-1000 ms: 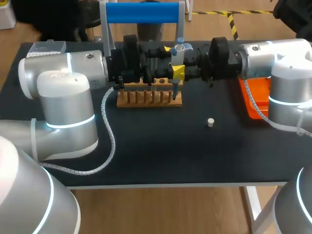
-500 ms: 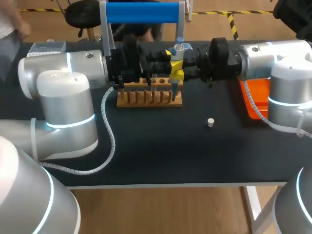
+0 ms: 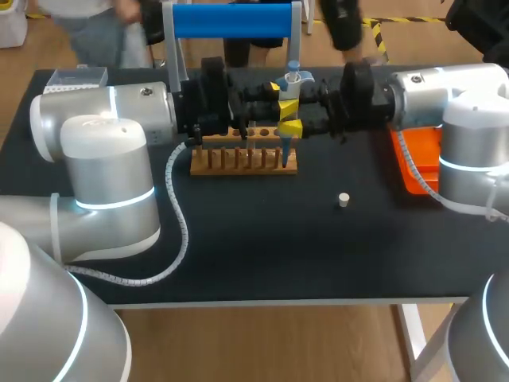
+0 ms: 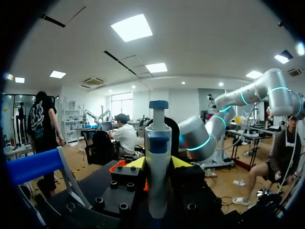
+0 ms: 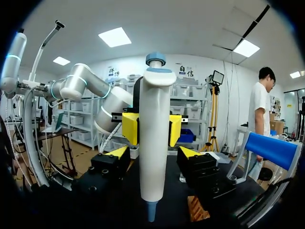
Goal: Invert the test tube, pick up the pipette, mount the tip to pipette, aspirate from beaker and dispense into the tube, eject the tip, return the pipette, and cap with the stopper.
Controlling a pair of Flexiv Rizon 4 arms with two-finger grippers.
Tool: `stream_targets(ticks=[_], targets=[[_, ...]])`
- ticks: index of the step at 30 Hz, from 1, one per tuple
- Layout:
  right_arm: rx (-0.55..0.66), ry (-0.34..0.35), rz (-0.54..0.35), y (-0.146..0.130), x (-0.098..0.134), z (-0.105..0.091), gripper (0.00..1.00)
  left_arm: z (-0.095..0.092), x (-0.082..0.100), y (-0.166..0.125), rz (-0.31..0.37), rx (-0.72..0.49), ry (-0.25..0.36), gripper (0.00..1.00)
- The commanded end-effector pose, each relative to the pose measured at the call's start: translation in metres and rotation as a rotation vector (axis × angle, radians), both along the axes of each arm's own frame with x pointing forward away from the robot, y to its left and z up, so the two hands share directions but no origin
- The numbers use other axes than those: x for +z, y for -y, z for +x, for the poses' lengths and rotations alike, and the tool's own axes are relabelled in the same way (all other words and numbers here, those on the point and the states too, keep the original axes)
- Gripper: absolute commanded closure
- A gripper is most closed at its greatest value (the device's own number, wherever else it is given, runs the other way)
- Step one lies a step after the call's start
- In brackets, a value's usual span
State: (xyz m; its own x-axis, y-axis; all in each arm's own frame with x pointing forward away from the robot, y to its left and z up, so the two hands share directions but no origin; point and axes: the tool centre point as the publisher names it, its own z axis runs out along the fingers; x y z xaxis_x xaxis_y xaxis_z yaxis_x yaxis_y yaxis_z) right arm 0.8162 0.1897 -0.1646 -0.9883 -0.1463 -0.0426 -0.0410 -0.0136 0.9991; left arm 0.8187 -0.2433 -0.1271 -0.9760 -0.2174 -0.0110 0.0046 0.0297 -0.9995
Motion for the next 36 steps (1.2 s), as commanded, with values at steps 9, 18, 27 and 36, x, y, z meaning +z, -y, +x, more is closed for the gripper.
stream_targets(ticks=[9,18,27,36], targets=[[-0.037,-0.016,0.007,0.053,0.000,0.004,0.00,-0.001,-0.001,0.000,-0.004,0.003,0.002,1.00],[-0.143,-0.002,-0.028,0.092,0.000,0.037,0.00,-0.001,-0.001,0.000,-0.004,0.003,0.002,1.00],[-0.254,0.004,-0.091,0.086,-0.001,0.094,0.00,-0.001,-0.001,0.000,-0.004,0.003,0.002,1.00],[-0.325,-0.033,-0.124,0.068,-0.015,0.139,0.00,-0.001,-0.001,0.000,-0.004,0.003,0.002,1.00]])
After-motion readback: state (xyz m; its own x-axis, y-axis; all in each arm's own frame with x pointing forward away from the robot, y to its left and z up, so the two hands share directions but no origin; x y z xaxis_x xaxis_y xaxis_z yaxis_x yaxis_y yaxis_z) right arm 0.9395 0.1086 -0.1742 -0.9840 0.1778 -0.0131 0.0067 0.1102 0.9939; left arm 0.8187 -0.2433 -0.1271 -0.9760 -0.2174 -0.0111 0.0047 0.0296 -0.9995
